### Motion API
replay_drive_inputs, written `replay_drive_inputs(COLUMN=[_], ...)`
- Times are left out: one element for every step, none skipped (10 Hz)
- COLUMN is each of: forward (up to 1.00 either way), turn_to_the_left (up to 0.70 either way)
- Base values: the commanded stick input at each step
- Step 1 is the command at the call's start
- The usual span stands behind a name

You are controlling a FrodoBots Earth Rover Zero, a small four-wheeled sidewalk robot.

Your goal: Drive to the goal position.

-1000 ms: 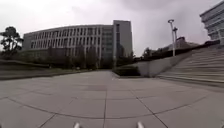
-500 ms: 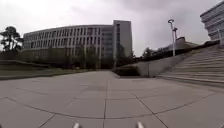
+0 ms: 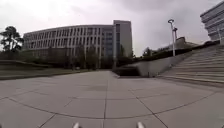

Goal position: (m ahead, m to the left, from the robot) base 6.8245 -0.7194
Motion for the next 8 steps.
replay_drive_inputs(forward=[0.81,0.81,0.81,0.81,0.81,0.81,0.81,0.81], turn_to_the_left=[0.0,0.0,0.0,0.0,0.0,0.0,0.0,0.0])
